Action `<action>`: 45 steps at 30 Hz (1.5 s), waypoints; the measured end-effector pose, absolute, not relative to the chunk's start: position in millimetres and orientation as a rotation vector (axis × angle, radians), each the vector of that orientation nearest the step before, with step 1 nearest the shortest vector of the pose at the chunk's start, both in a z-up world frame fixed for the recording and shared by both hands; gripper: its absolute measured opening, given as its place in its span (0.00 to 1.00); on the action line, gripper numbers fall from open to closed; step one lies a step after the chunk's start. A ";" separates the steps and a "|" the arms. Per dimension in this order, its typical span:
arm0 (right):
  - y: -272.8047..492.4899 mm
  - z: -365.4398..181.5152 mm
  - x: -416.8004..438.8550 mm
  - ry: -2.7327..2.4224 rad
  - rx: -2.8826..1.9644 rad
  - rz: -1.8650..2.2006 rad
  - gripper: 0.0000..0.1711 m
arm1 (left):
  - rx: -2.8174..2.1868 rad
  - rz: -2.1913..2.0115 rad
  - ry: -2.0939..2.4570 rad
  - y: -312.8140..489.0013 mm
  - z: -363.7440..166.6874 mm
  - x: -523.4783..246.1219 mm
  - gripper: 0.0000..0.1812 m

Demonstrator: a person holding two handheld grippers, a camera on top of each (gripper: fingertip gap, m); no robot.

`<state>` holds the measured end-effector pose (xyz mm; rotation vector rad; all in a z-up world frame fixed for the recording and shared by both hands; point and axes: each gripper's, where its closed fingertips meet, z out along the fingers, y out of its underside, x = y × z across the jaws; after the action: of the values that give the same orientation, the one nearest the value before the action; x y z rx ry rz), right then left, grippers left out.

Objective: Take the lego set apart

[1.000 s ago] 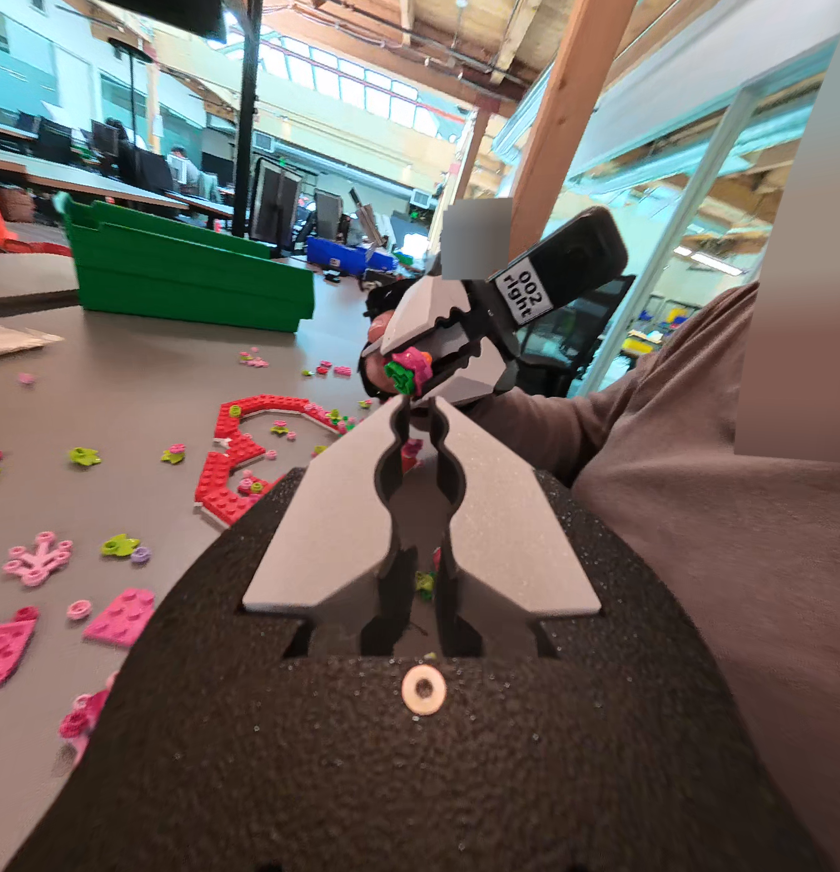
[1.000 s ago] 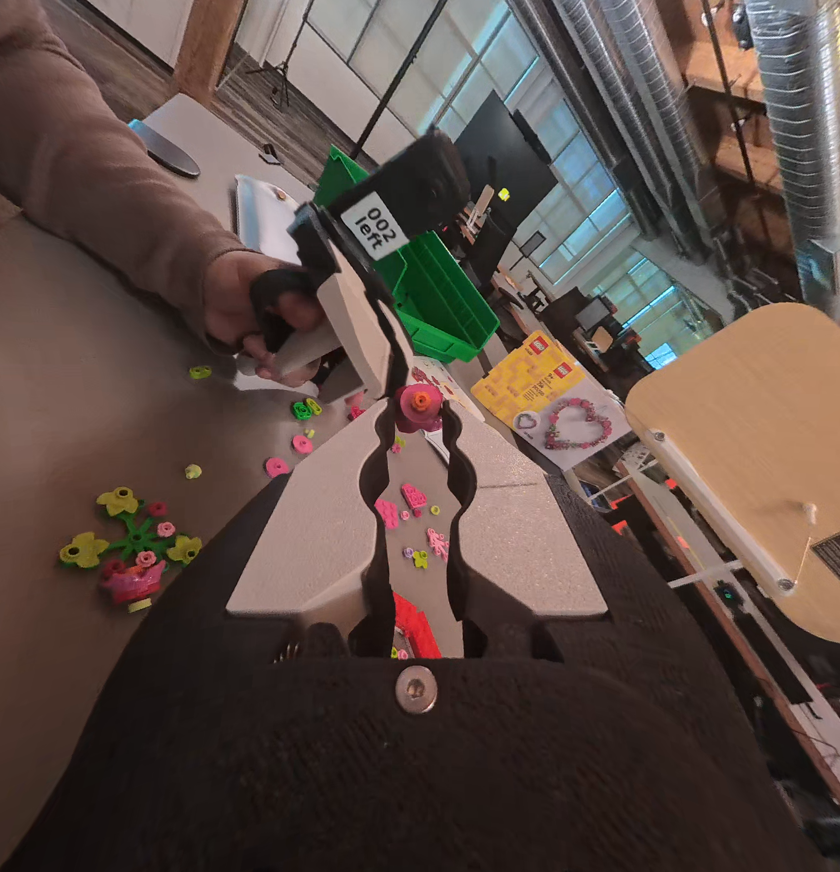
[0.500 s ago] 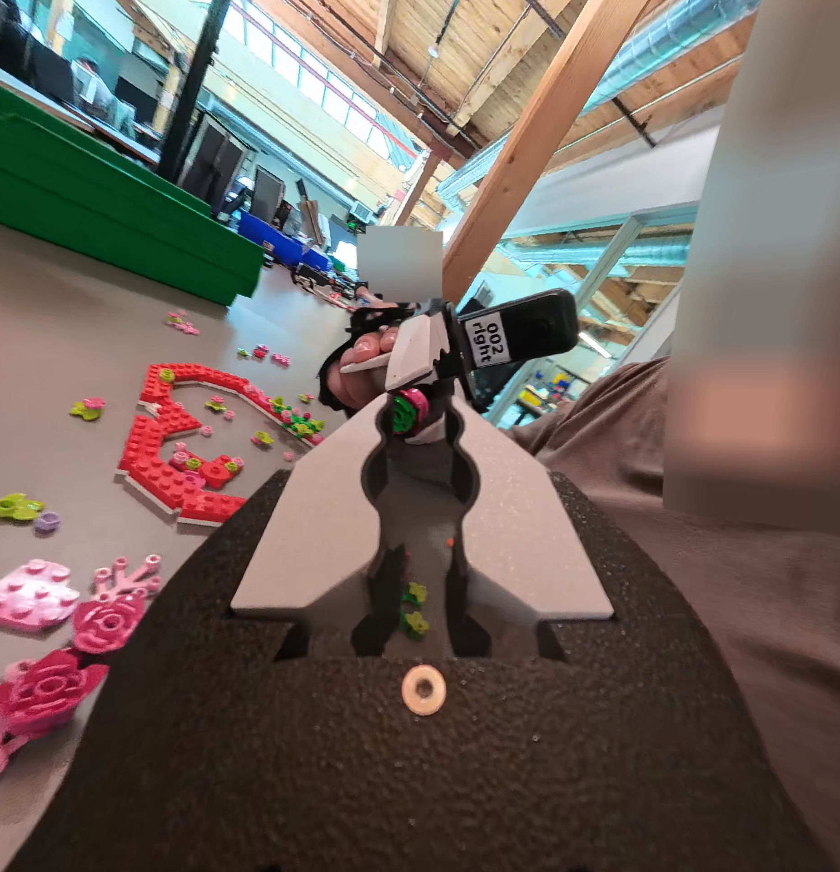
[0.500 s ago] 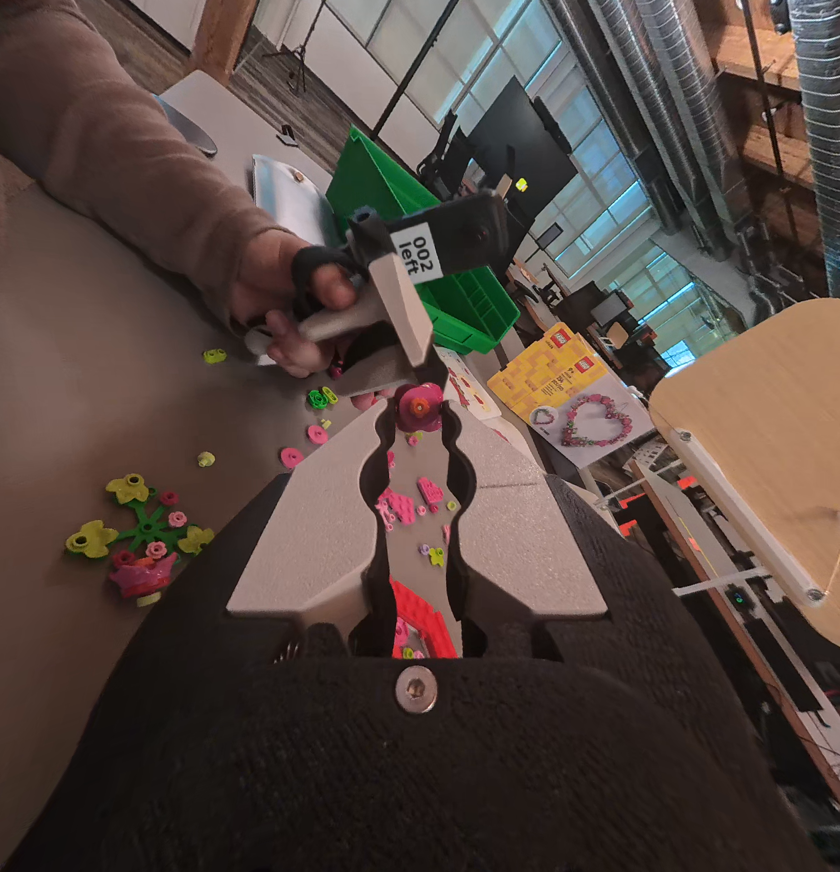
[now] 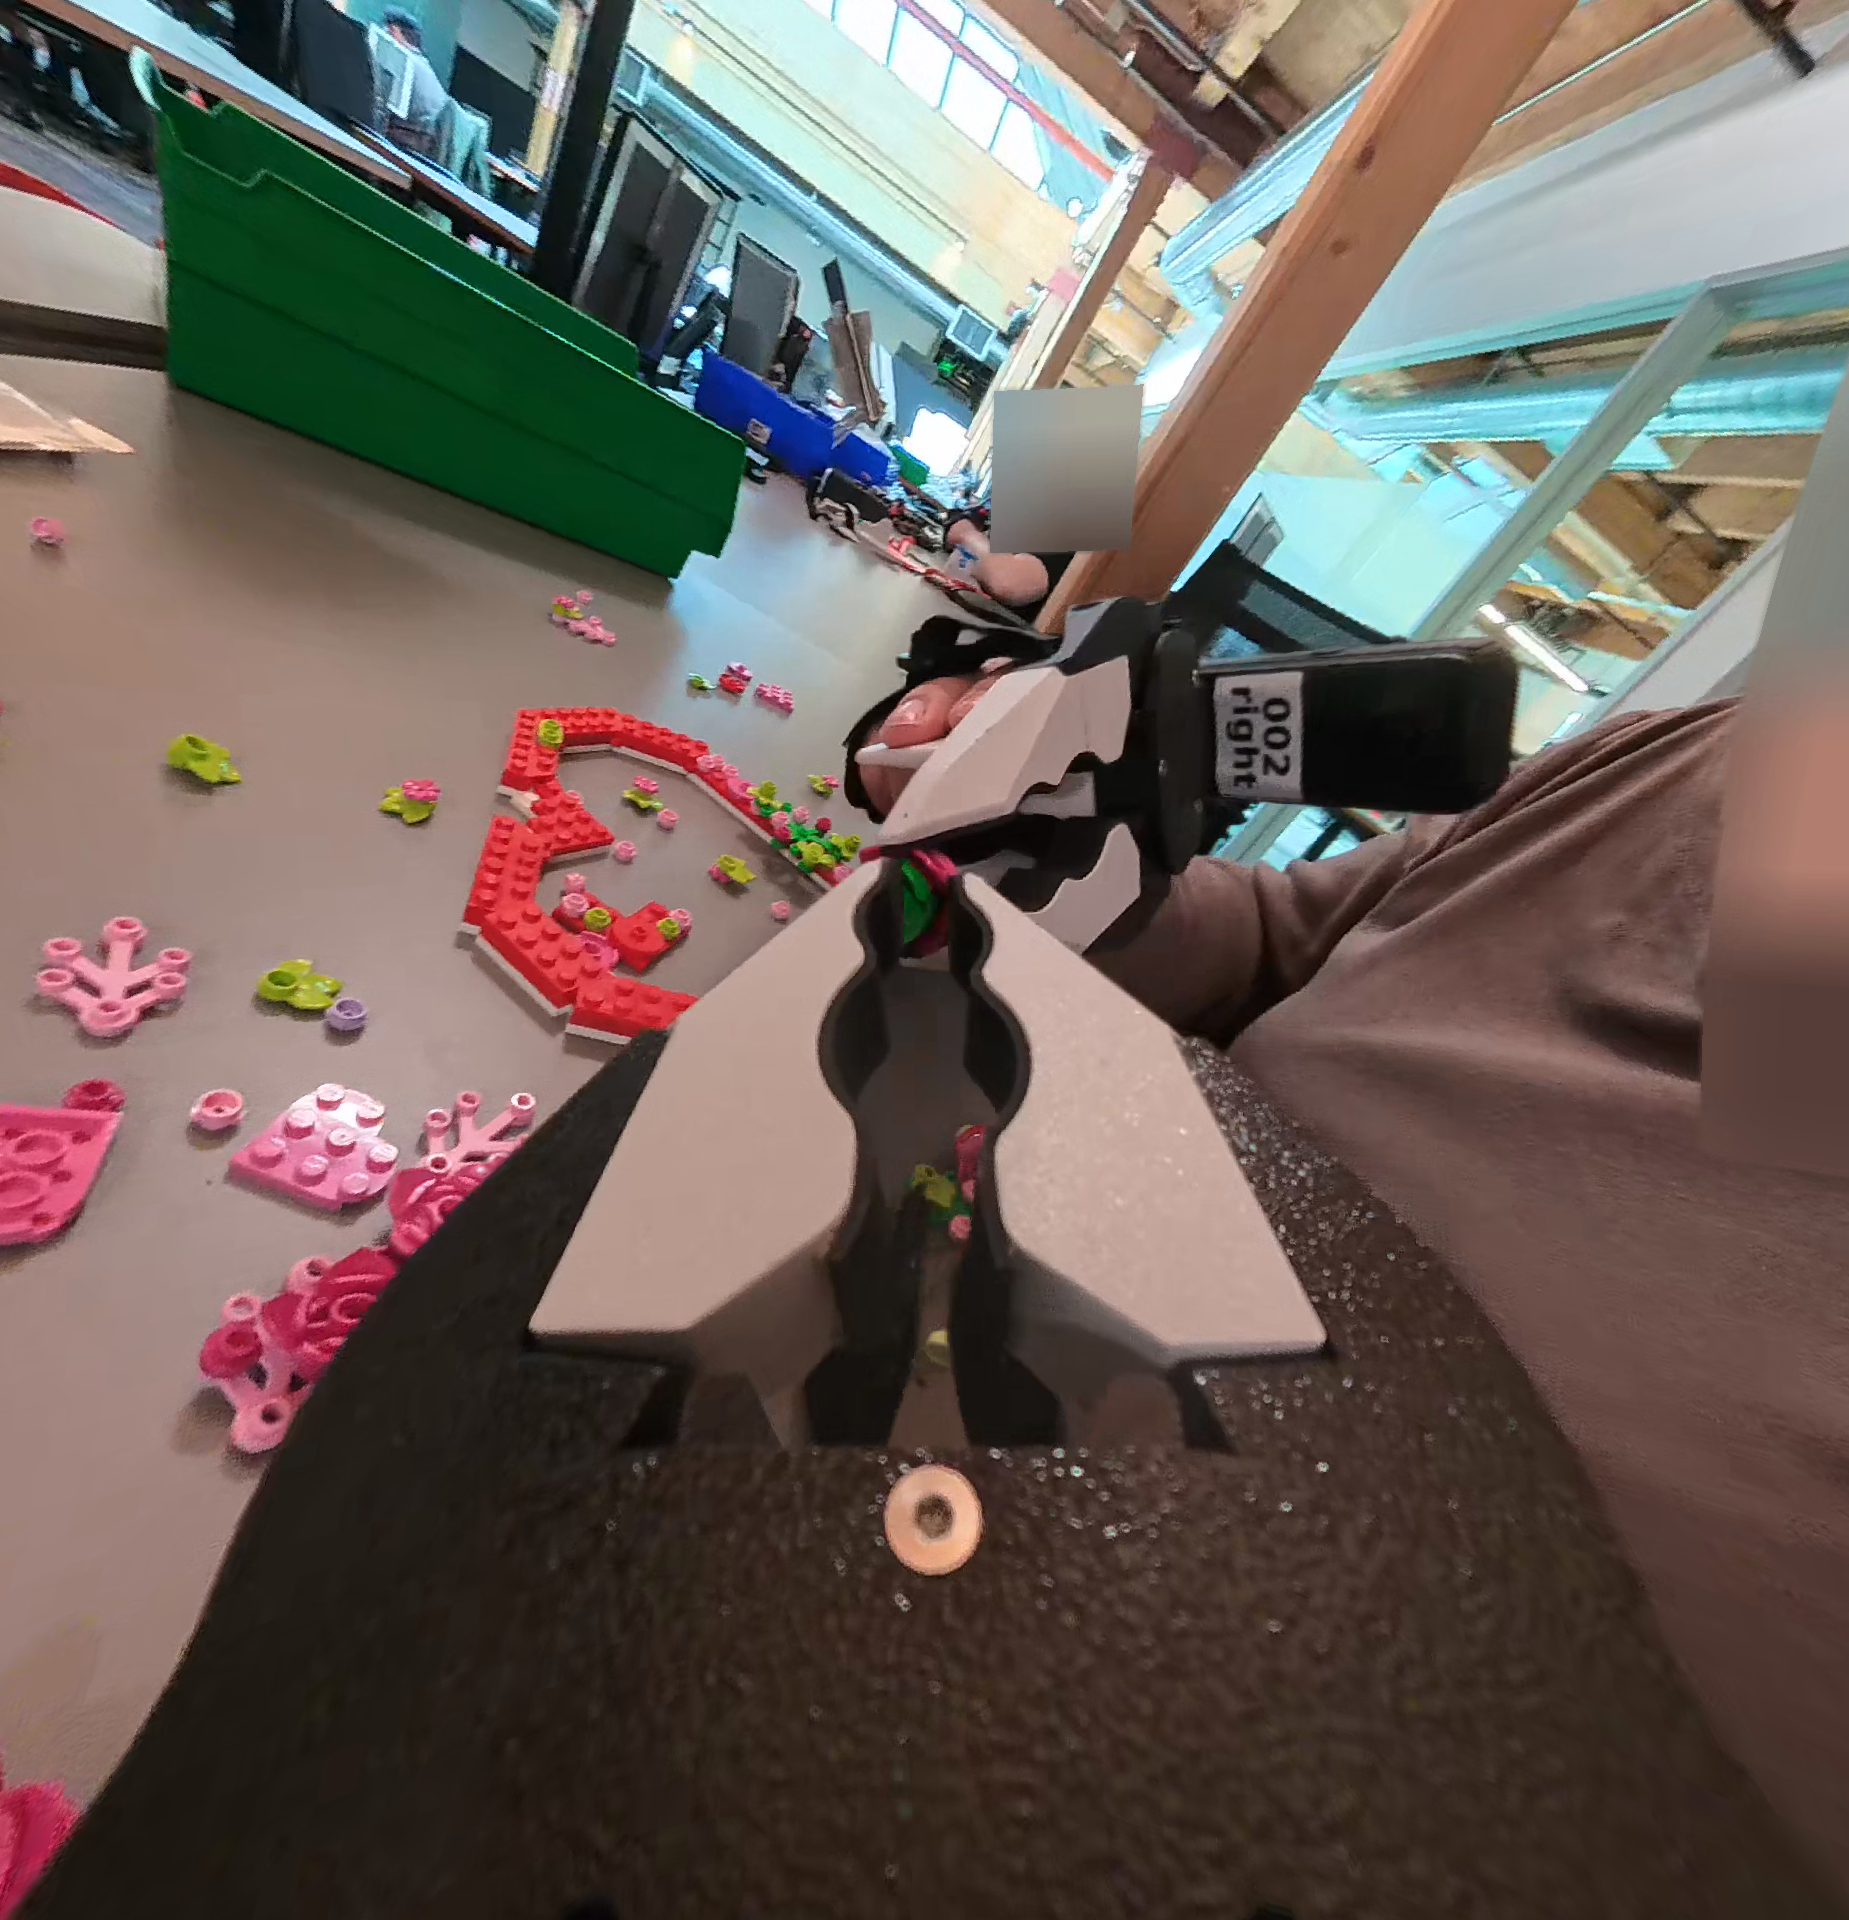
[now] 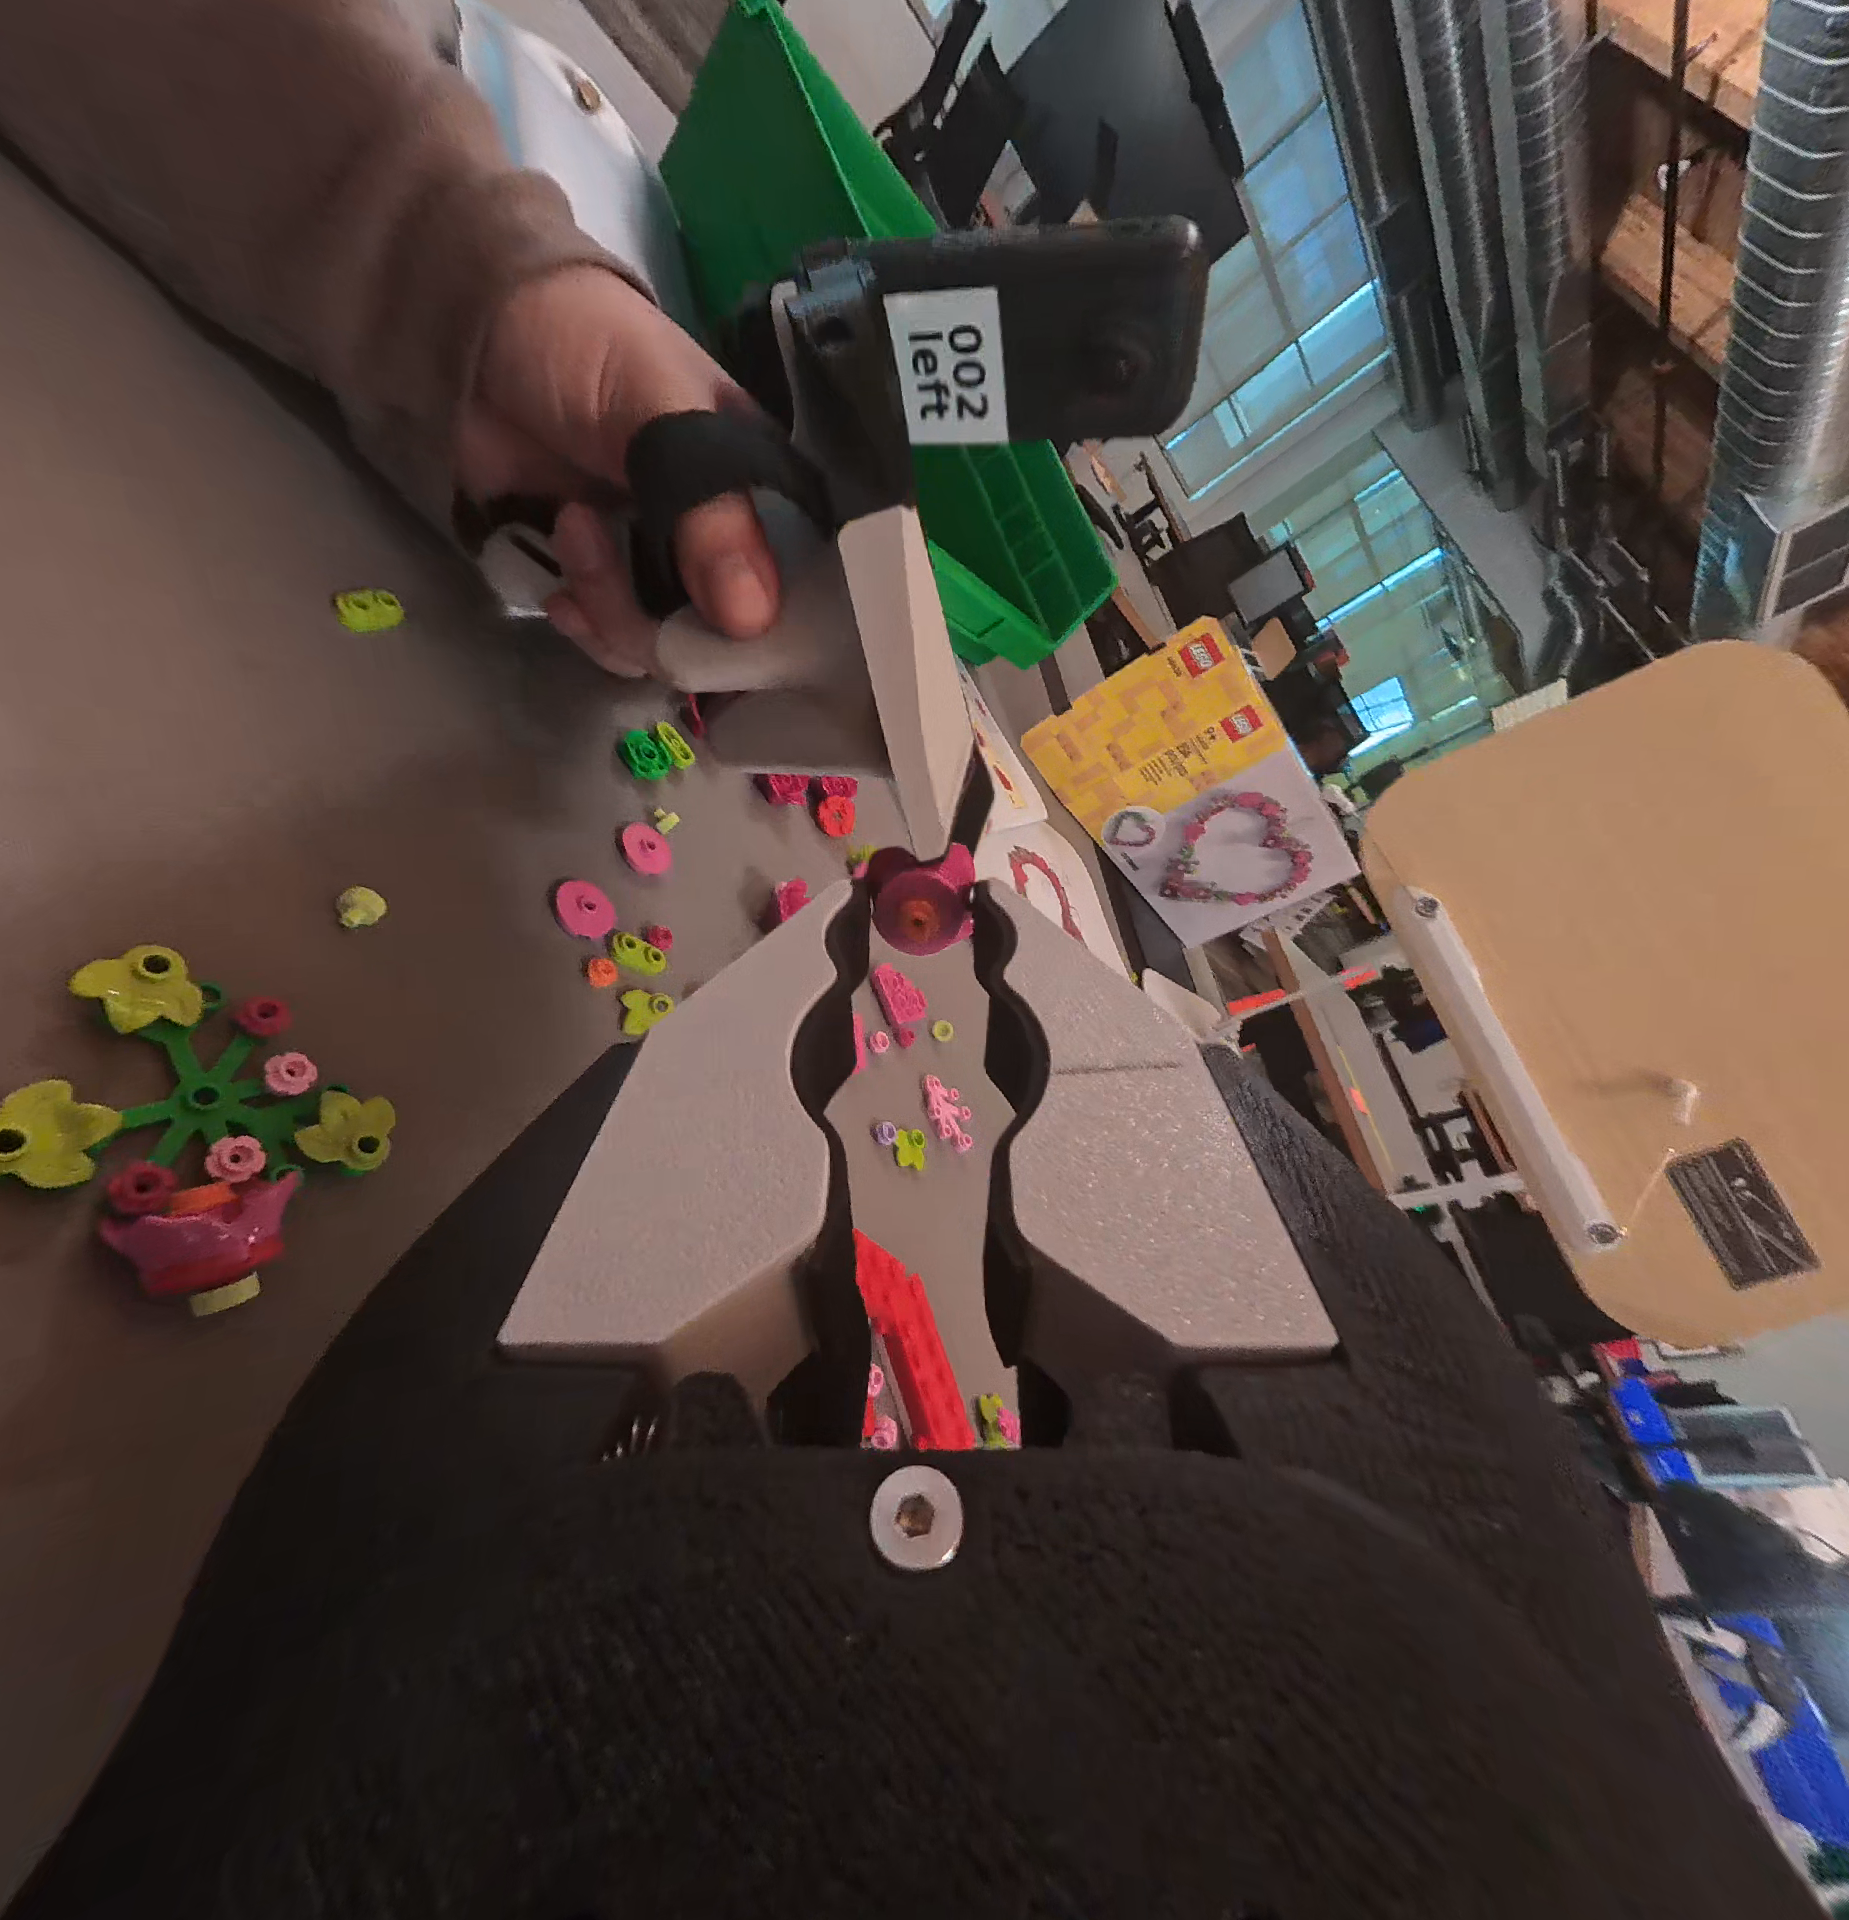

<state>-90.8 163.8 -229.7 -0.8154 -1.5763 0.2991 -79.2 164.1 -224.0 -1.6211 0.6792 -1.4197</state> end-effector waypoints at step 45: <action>183.3 -306.1 -89.9 -1.666 -1.645 0.594 0.21 | -1.773 -1.034 0.629 197.4 -246.6 -110.8 0.02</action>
<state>-89.9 183.3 -306.1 -1.6454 -1.6661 0.5942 -110.8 197.4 -246.6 -1.7726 0.6294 -1.0338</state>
